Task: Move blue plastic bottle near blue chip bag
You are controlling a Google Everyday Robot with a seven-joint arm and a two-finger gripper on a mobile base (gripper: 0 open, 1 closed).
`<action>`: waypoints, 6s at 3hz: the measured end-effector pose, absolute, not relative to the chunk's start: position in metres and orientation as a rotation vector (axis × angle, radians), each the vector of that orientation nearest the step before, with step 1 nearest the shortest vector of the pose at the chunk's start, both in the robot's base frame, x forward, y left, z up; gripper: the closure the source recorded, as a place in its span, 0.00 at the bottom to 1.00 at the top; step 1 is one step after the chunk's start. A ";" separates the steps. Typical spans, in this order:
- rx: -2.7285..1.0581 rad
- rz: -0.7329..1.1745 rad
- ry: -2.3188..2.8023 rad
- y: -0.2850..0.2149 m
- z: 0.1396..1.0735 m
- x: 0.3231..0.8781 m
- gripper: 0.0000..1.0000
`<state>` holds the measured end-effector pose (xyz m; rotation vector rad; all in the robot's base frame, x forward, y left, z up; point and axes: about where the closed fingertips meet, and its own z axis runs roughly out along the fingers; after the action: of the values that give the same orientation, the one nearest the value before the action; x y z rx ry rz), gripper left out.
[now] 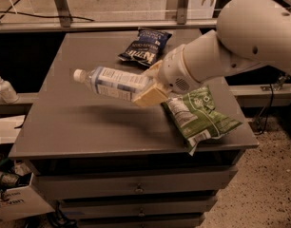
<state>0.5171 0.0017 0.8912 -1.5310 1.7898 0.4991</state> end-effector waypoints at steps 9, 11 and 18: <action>-1.393 0.052 1.997 -0.155 0.867 0.675 1.00; -1.421 0.141 1.997 -0.128 0.838 0.679 1.00; -1.435 0.212 1.967 -0.096 0.833 0.682 0.00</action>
Offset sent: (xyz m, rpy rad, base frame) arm 0.0211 -0.0162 0.0262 -0.0224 -0.0430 -0.0408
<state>0.6822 -0.0965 0.8332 -1.4353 1.9669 0.2121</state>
